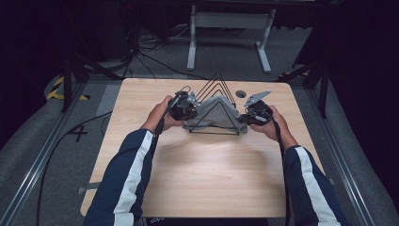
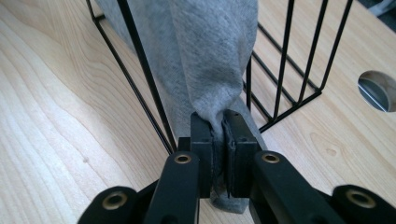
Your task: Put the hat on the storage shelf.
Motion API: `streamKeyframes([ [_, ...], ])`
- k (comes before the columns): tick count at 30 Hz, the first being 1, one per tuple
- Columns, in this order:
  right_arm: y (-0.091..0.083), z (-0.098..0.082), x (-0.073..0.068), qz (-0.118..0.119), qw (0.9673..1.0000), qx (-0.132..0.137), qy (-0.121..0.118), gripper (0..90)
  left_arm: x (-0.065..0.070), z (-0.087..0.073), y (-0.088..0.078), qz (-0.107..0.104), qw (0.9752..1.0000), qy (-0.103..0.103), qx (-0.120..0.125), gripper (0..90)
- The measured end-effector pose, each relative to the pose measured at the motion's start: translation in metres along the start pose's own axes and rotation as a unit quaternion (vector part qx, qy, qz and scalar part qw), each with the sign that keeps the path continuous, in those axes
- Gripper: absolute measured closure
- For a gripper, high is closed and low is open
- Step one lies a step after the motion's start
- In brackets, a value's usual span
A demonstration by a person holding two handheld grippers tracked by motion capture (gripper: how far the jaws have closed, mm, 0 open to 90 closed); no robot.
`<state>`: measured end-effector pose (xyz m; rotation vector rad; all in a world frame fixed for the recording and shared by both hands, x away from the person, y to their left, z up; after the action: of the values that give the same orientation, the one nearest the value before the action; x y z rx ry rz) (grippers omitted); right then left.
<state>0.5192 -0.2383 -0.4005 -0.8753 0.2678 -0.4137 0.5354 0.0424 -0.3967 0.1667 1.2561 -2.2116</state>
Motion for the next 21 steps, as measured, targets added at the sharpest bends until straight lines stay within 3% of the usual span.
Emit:
streamKeyframes([
  [5,0.006,0.004,-0.003,0.0,0.9996,-0.028,-0.01,83.5,0.001,0.0,0.003,0.004,1.0,-0.004,-0.008,86.9],
  [8,0.008,0.009,-0.007,-0.011,0.9974,-0.067,-0.024,77.1,0.0,-0.002,0.003,0.02,0.9994,0.003,-0.028,80.0],
  [16,-0.005,0.009,-0.01,-0.017,0.9968,-0.076,-0.018,64.7,0.0,-0.015,-0.013,0.024,0.9983,0.018,-0.049,75.6],
  [21,-0.019,0.007,-0.015,-0.015,0.9982,-0.055,-0.018,62.7,-0.001,-0.028,-0.03,0.03,0.9985,0.014,-0.045,74.3],
])
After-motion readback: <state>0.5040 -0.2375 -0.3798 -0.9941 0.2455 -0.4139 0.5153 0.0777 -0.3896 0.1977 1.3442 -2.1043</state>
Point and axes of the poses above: each handheld gripper's, and its own axes: y roughly forward along the jaws, z roughly out of its top, x roughly to its right, the point moved 2 cm from there along y, roughly forward along the jaws, and after that the axes turned 13 degrees about z, right-handed, at the moved point
